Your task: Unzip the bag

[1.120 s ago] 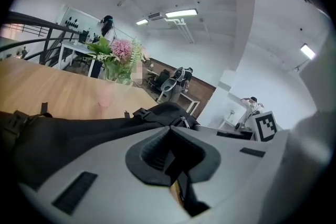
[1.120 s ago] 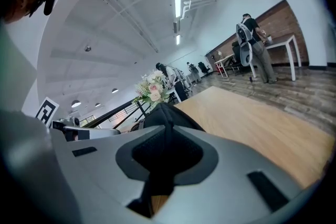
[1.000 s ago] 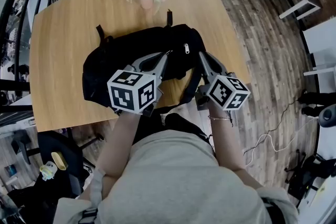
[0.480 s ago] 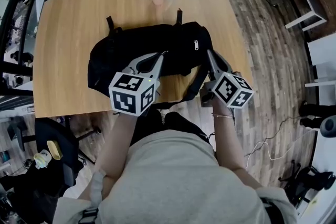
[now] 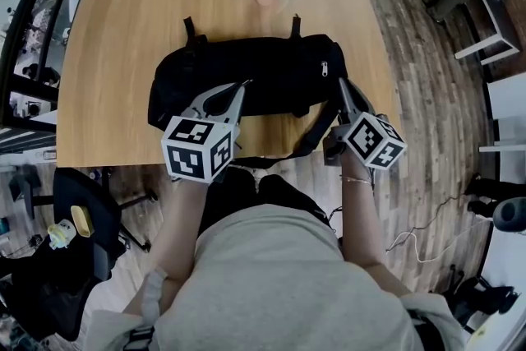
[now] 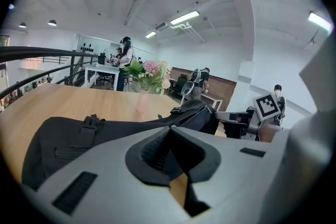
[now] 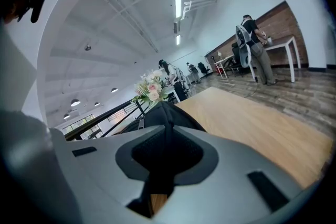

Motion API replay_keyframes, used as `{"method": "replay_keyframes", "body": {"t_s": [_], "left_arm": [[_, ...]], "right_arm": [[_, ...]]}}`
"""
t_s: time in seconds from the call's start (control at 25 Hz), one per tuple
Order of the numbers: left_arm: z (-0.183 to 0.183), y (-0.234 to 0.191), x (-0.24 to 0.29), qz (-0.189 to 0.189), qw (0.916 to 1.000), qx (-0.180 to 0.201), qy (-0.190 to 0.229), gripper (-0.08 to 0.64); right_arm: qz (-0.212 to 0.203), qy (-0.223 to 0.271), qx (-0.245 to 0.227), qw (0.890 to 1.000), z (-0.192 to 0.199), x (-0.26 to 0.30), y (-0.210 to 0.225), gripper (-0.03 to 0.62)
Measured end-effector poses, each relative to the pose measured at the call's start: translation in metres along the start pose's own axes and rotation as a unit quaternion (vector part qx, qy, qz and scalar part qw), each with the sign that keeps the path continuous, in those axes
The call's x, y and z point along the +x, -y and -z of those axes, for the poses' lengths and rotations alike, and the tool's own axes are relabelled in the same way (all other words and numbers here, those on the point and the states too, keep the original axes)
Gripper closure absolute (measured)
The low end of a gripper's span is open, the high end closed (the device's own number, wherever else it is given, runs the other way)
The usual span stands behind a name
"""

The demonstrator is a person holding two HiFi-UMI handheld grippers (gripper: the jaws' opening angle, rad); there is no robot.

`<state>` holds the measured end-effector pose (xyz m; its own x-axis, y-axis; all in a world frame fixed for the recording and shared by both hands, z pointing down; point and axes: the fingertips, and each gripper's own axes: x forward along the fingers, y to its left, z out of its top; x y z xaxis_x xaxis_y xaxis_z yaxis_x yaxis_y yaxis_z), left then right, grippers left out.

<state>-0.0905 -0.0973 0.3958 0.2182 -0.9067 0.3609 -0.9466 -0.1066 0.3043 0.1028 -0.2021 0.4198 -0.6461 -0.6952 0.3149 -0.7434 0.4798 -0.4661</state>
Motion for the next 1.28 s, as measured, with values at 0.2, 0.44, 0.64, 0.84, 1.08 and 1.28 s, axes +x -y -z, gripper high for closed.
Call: {"method": "replay_keyframes", "body": {"t_s": [0.2,0.44,0.64,0.84,1.08,1.28], "left_arm": [[0.001,-0.015,-0.014,-0.02,0.9996,-0.015,0.009,0.54],[0.001,-0.031,-0.029,-0.048,0.9985,-0.018,0.017,0.54],[0.001,-0.038,-0.038,-0.063,0.9976,-0.02,0.023,0.54],[0.002,-0.037,-0.038,-0.064,0.9976,-0.017,0.023,0.54],[0.003,-0.037,-0.041,-0.062,0.9976,-0.018,0.024,0.54],[0.004,-0.037,-0.042,-0.063,0.9976,-0.017,0.025,0.54]], "right_arm": [[0.002,0.003,-0.009,1.0,-0.004,-0.001,-0.002,0.535],[0.005,0.001,-0.027,1.0,-0.004,0.0,-0.002,0.533],[0.008,-0.002,-0.042,0.999,-0.004,0.001,-0.002,0.532],[0.014,-0.006,-0.056,0.998,-0.005,0.006,-0.005,0.523],[0.028,-0.017,-0.129,0.991,-0.014,0.003,-0.022,0.464],[-0.018,-0.03,-0.228,0.973,-0.014,0.005,-0.056,0.423]]}}
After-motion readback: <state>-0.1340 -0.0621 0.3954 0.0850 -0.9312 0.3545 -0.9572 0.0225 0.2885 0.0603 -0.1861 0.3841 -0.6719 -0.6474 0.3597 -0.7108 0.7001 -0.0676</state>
